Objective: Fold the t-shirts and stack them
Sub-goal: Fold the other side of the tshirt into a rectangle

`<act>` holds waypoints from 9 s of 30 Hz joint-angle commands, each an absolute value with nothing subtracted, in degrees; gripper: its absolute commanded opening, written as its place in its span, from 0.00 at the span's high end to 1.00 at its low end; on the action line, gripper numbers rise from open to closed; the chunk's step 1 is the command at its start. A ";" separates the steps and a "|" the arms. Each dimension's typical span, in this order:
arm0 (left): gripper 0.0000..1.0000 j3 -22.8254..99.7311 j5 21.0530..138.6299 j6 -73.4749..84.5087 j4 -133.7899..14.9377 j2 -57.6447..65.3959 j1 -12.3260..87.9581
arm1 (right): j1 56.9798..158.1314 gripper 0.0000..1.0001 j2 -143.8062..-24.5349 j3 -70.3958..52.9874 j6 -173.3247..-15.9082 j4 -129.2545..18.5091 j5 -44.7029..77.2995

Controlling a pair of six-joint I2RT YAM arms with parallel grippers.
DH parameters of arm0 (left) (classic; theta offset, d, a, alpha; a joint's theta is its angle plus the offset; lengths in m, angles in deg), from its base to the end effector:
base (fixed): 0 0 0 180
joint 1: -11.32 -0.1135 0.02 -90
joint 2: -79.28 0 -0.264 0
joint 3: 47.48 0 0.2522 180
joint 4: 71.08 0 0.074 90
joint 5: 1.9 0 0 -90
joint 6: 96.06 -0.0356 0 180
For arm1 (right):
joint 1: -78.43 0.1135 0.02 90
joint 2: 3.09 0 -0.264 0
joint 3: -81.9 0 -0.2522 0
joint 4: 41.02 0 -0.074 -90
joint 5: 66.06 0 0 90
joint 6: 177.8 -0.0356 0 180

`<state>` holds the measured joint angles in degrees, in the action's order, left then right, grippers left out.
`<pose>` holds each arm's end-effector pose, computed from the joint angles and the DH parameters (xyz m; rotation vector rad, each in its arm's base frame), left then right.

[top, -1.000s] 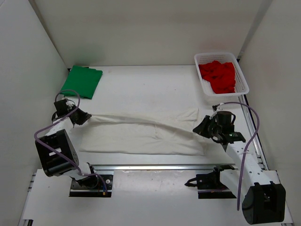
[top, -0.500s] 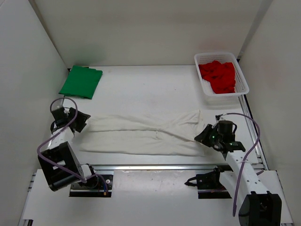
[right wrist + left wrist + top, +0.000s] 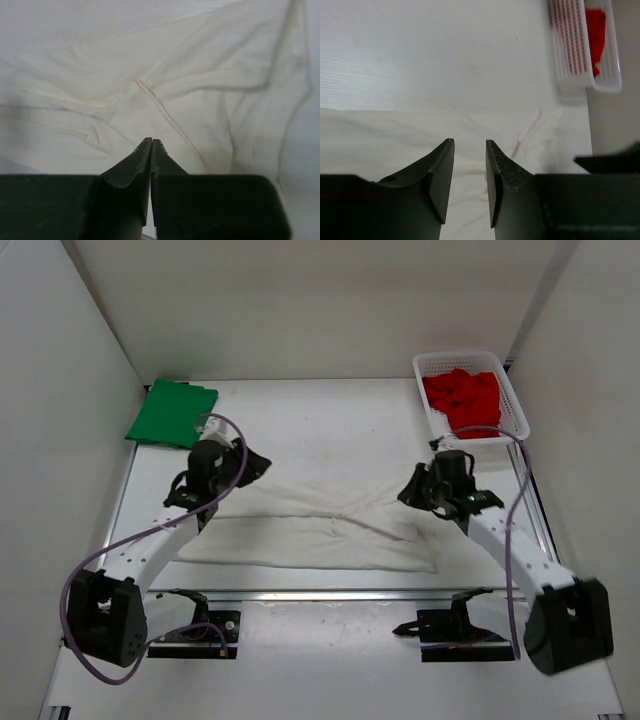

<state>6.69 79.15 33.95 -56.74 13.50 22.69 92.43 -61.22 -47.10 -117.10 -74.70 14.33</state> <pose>0.2508 -0.0561 0.2557 -0.4182 2.0523 -0.7148 0.2057 0.0574 0.2351 0.2221 2.3299 0.5777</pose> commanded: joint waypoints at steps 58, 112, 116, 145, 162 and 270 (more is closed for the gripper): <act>0.59 -8.14 76.77 33.32 -66.73 15.47 29.69 | 116.32 0.69 -74.90 -46.20 -114.44 -68.58 6.97; 0.88 7.94 73.69 29.00 -54.16 -11.51 4.99 | 129.49 1.00 -142.48 28.42 -103.63 -74.90 2.05; 0.88 8.56 73.69 28.83 -54.16 -12.56 4.64 | 130.81 1.00 -143.63 31.15 -102.13 -77.71 1.00; 0.89 10.23 71.77 28.21 -50.99 -9.22 1.74 | 130.37 1.00 -132.70 21.62 -103.45 -74.45 -0.68; 0.91 12.51 67.10 29.01 -51.26 -17.92 -4.41 | 135.12 1.00 -166.56 76.39 -105.56 -97.31 -2.78; 0.70 2.85 67.27 42.10 -75.78 -14.84 22.13 | 77.11 0.73 -82.71 -56.92 -120.67 -40.44 6.62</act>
